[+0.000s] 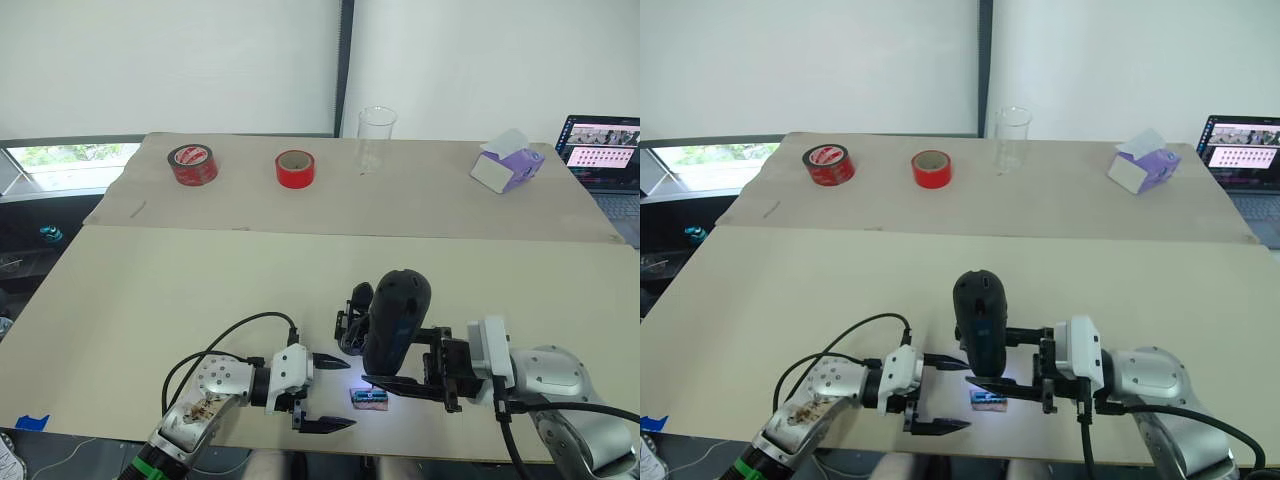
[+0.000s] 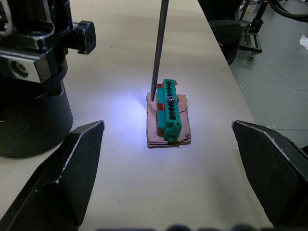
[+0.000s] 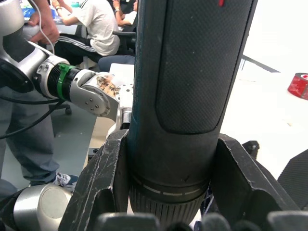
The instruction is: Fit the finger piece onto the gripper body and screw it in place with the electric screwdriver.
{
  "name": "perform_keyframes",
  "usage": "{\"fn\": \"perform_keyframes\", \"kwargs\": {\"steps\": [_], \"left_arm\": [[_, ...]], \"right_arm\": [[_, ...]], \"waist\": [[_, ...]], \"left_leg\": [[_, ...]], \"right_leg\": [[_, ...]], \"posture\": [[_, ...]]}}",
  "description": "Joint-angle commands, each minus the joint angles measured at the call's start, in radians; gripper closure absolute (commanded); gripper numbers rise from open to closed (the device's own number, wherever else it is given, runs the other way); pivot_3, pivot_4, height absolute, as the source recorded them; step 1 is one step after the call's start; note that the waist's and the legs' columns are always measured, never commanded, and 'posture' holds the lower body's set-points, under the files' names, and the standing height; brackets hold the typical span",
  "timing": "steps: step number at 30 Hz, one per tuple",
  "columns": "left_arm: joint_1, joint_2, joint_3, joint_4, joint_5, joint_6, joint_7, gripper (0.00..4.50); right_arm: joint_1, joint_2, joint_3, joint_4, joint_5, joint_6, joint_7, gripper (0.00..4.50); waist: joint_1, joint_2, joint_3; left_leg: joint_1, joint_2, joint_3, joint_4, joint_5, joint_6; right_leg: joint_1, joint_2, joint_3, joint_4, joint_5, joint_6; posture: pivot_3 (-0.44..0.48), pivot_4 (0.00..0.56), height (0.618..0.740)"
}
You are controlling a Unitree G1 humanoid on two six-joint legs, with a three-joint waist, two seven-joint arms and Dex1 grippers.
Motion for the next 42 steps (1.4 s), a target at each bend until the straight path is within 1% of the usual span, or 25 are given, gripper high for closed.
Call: {"fn": "perform_keyframes", "kwargs": {"steps": [1, 4, 9, 19, 42], "left_arm": [[0.01, -0.006, 0.004, 0.003, -0.016, -0.029, -0.006, 0.03], [0.013, -0.012, 0.0, 0.016, -0.01, -0.041, -0.006, 0.03], [0.012, -0.014, -0.004, 0.028, -0.005, -0.053, -0.008, 0.03], [0.003, -0.019, -0.007, 0.046, -0.002, -0.066, -0.015, 0.03], [-0.003, -0.018, 0.005, 0.044, -0.013, -0.066, -0.025, 0.03]], "right_arm": [[-0.013, 0.01, -0.049, -0.076, 0.092, -0.009, -0.027, 2.57], [-0.009, -0.001, -0.052, -0.1, 0.133, 0.018, -0.045, 2.57], [0.006, -0.028, -0.04, -0.116, 0.149, 0.044, -0.038, 2.57], [0.007, -0.028, -0.013, -0.094, 0.109, 0.026, -0.026, 2.57], [-0.002, -0.016, -0.017, -0.075, 0.089, 0.01, -0.017, 2.57]], "waist": [[0.0, 0.0, 0.0], [0.0, 0.0, 0.0], [0.0, -0.001, 0.0], [-0.001, -0.002, 0.001], [-0.002, -0.002, 0.001]], "left_leg": [[0.0, 0.0, 0.0, 0.0, 0.0, 0.0], [0.0, 0.0, 0.0, 0.001, 0.0, 0.0], [0.0, 0.0, 0.0, 0.001, 0.0, 0.0], [0.0, 0.0, 0.0, 0.005, 0.0, 0.0], [0.0, 0.0, 0.0, 0.006, 0.0, 0.0]], "right_leg": [[0.0, 0.0, 0.0, 0.0, 0.0, 0.0], [0.0, 0.0, 0.0, 0.001, 0.0, 0.0], [0.0, 0.0, 0.0, 0.003, 0.0, 0.0], [-0.001, -0.001, 0.001, 0.009, -0.004, 0.003], [-0.001, -0.002, 0.001, 0.01, -0.005, 0.003]], "posture": [[0.0, 0.15, 0.74], [0.0, 0.15, 0.74], [0.0, 0.15, 0.74], [0.0, 0.15, 0.74], [0.0, 0.15, 0.74]]}}
